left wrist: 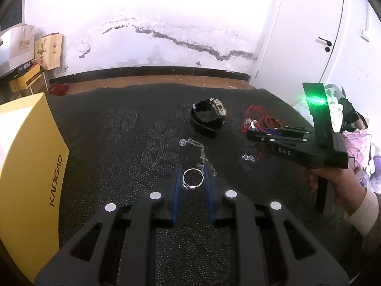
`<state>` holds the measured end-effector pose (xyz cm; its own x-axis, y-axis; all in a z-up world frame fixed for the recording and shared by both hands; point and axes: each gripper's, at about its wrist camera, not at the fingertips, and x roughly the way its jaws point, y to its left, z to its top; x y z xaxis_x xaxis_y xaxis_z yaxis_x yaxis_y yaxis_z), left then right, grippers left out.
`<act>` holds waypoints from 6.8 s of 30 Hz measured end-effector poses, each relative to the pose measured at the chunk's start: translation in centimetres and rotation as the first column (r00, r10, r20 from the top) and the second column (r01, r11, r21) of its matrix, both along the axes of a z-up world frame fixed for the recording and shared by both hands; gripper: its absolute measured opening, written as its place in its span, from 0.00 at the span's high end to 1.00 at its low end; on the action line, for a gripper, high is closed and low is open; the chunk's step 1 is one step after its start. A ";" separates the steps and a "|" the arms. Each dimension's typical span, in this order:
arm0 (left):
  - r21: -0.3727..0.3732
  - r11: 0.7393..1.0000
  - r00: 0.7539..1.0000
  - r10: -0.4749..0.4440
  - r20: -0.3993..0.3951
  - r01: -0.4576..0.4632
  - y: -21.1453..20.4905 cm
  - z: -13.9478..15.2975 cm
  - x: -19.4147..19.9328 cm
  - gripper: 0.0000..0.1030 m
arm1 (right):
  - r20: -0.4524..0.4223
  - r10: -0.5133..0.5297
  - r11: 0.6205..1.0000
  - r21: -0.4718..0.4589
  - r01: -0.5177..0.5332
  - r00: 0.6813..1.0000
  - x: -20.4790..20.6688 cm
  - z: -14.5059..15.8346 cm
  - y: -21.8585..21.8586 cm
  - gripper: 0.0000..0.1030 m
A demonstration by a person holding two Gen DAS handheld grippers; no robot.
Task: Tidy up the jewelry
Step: 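Carry both items over the white box and open both tools to drop them, then move both tools back to the mat, left tool over the silver chain, then close the left tool on the silver chain necklace and lift it, then grasp the red bead bracelet with the right tool while the left tool holds the chain, then carry both items to the white box and open the left tool to drop the chain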
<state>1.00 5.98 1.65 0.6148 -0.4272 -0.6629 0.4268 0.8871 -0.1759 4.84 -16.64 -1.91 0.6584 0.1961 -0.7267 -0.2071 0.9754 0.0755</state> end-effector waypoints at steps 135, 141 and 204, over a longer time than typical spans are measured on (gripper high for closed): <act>0.202 0.979 0.999 -0.010 0.034 0.003 -10.6 -3.3 2.5 0.94 | 0.145 -0.323 0.929 0.236 0.284 0.935 -6.0 6.2 -13.6 0.07; 0.146 0.989 0.995 -0.023 0.092 0.010 -9.5 -0.6 1.8 0.94 | -0.011 -0.205 0.964 0.170 0.204 0.979 -3.0 2.1 -13.4 0.07; 0.029 0.960 0.930 0.262 0.256 -0.279 12.6 16.9 -8.4 0.94 | 0.175 0.156 0.964 0.189 -0.189 0.972 -9.0 12.1 7.2 0.92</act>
<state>-7.41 18.57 18.54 0.8492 -0.1836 -0.4952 0.1917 0.9808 -0.0350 -4.13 -9.39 10.18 0.7043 0.4490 -0.5499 -0.3959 0.8914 0.2207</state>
